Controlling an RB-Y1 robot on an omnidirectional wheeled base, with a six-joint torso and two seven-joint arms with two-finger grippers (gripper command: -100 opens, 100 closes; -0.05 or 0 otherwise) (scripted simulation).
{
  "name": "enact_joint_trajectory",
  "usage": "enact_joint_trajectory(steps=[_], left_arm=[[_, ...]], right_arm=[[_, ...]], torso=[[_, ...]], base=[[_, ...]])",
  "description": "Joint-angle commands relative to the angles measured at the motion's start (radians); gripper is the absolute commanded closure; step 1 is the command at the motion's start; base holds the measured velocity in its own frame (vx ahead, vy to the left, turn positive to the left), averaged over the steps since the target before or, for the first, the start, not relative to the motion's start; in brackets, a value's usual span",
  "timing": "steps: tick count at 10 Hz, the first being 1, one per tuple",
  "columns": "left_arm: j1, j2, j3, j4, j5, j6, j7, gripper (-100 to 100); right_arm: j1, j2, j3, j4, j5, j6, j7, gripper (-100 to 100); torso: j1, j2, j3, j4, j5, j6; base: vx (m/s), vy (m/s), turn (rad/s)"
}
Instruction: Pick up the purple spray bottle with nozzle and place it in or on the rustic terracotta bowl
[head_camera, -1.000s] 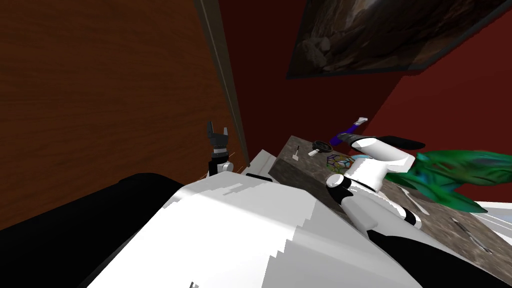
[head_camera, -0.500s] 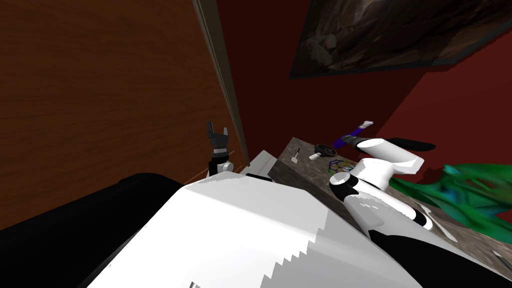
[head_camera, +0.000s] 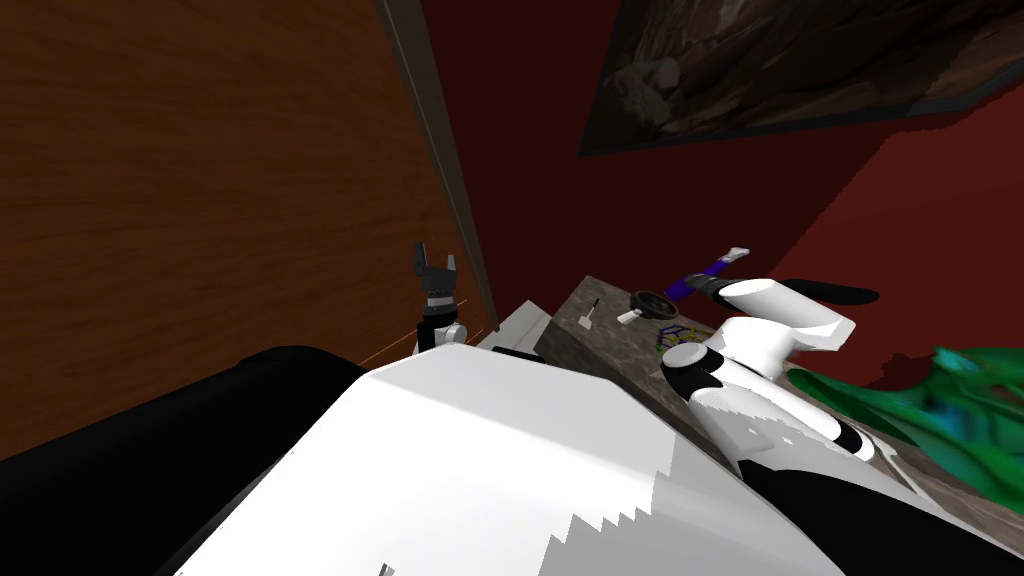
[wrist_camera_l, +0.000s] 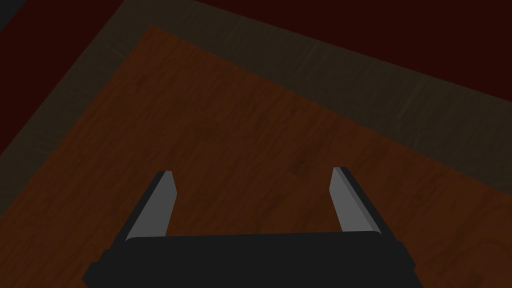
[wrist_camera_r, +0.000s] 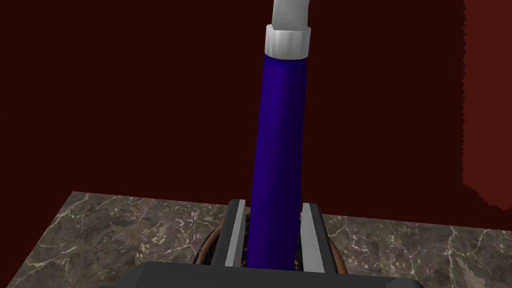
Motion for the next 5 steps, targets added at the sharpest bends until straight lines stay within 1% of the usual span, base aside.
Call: enact_joint_trajectory(steps=[1, 5], left_arm=[[0.0, 0.0, 0.0, 0.0, 0.0, 0.0, 0.0, 0], [0.0, 0.0, 0.0, 0.0, 0.0, 0.0, 0.0, 0]], right_arm=[[0.0, 0.0, 0.0, 0.0, 0.0, 0.0, 0.0, -100], [0.0, 0.0, 0.0, 0.0, 0.0, 0.0, 0.0, -100]], torso=[[0.0, 0.0, 0.0, 0.0, 0.0, 0.0], [0.003, 0.001, 0.001, 0.0, 0.001, 0.0]], base=[[0.002, -0.007, 0.0], [0.0, 0.0, 0.0]])
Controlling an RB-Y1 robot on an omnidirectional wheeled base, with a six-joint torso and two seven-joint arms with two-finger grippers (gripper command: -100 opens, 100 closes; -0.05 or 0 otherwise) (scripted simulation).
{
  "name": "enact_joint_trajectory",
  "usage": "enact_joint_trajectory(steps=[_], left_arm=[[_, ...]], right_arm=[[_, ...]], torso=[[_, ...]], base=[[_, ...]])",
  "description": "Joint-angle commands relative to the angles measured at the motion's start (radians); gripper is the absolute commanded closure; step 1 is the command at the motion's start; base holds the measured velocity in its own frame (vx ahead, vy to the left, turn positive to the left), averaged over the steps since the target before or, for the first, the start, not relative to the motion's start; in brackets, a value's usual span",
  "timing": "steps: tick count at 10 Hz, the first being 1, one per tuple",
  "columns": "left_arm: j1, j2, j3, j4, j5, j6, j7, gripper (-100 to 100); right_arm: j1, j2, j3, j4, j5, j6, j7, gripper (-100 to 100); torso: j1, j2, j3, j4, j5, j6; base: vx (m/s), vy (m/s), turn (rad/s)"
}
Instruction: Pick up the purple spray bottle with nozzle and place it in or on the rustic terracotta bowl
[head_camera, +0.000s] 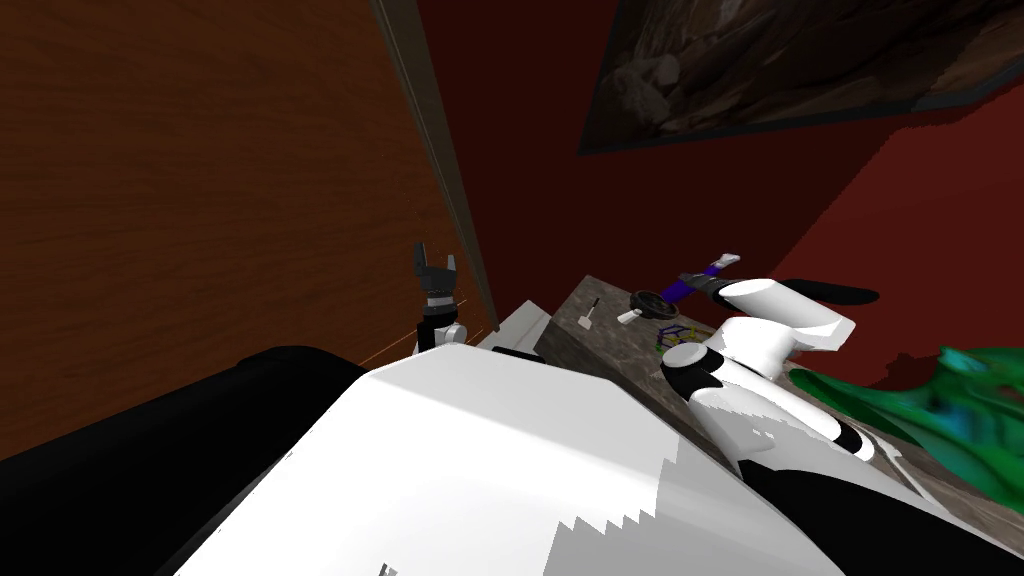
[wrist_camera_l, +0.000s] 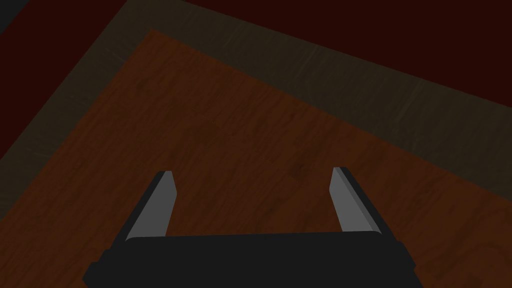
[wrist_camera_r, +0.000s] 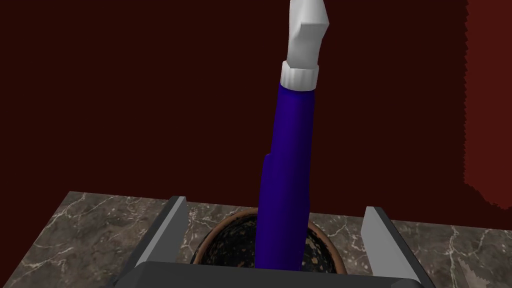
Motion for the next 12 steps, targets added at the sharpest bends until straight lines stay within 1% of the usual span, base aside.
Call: enact_joint_trajectory(steps=[1, 2, 5, 6, 7, 8, 12], left_arm=[[0.0, 0.0, 0.0, 0.0, 0.0, 0.0, 0.0, 0], [0.0, 0.0, 0.0, 0.0, 0.0, 0.0, 0.0, 0], [0.0, 0.0, 0.0, 0.0, 0.0, 0.0, 0.0, 0], [0.0, 0.0, 0.0, 0.0, 0.0, 0.0, 0.0, 0], [0.0, 0.0, 0.0, 0.0, 0.0, 0.0, 0.0, 0], [0.0, 0.0, 0.0, 0.0, 0.0, 0.0, 0.0, 0], [0.0, 0.0, 0.0, 0.0, 0.0, 0.0, 0.0, 0]], right_arm=[[0.0, 0.0, 0.0, 0.0, 0.0, 0.0, 0.0, 0], [-0.013, -0.027, 0.001, -0.013, 0.001, 0.04, -0.011, -100], [-0.029, -0.063, 0.001, -0.031, 0.003, 0.093, -0.026, -100], [-0.038, -0.081, 0.002, -0.04, 0.004, 0.119, -0.033, -100], [-0.027, -0.068, -0.001, -0.049, 0.003, 0.108, -0.03, -100], [-0.027, -0.07, -0.001, -0.051, 0.003, 0.114, -0.032, 0], [-0.027, -0.069, -0.001, -0.051, 0.003, 0.114, -0.032, 0]], torso=[[0.0, 0.0, 0.0, 0.0, 0.0, 0.0], [0.0, 0.0, 0.0, 0.0, 0.0, 0.0], [0.001, 0.0, 0.0, 0.0, 0.001, 0.0], [0.001, 0.0, 0.0, 0.0, 0.0, 0.0], [0.001, 0.0, 0.0, 0.0, 0.0, 0.0], [0.001, 0.0, 0.0, 0.0, 0.0, 0.0], [0.0, 0.0, 0.0, 0.0, 0.0, 0.0]], base=[[0.0, 0.0, 0.0], [0.0, 0.012, 0.029], [0.003, 0.017, 0.019], [0.003, 0.013, 0.022], [0.0, 0.0, 0.0], [0.0, 0.0, 0.0], [0.0, 0.0, 0.0]])
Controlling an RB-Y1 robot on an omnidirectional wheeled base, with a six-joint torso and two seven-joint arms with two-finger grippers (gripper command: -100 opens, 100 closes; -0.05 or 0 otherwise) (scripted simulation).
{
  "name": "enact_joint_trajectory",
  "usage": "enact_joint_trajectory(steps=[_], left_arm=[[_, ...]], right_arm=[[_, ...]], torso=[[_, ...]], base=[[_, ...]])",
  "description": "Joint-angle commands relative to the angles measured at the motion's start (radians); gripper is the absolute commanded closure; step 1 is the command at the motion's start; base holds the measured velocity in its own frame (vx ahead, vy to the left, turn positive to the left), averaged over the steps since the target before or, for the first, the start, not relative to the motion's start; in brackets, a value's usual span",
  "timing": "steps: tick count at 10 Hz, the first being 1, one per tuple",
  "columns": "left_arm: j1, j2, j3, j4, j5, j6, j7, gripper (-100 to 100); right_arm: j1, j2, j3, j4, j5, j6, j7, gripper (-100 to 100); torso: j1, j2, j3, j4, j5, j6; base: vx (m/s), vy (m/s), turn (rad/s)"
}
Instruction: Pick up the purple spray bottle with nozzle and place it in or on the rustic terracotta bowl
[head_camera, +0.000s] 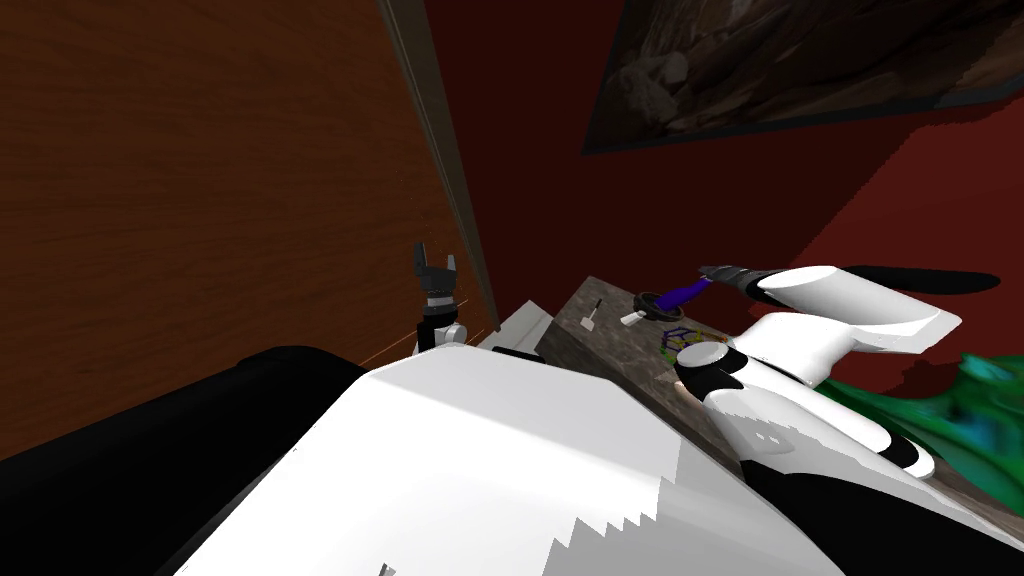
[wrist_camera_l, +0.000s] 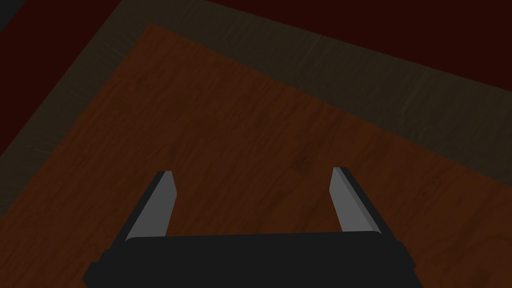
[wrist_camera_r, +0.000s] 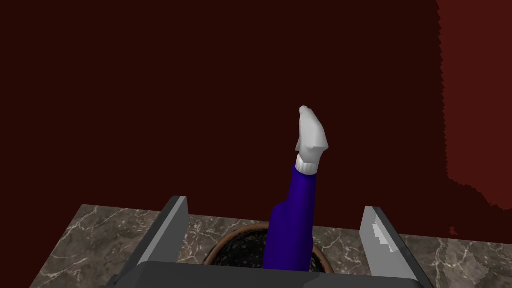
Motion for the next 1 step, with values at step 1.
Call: enact_joint_trajectory(steps=[1], left_arm=[[0.0, 0.0, 0.0, 0.0, 0.0, 0.0, 0.0, 0]], right_arm=[[0.0, 0.0, 0.0, 0.0, 0.0, 0.0, 0.0, 0]], torso=[[0.0, 0.0, 0.0, 0.0, 0.0, 0.0]], base=[[0.0, 0.0, 0.0]])
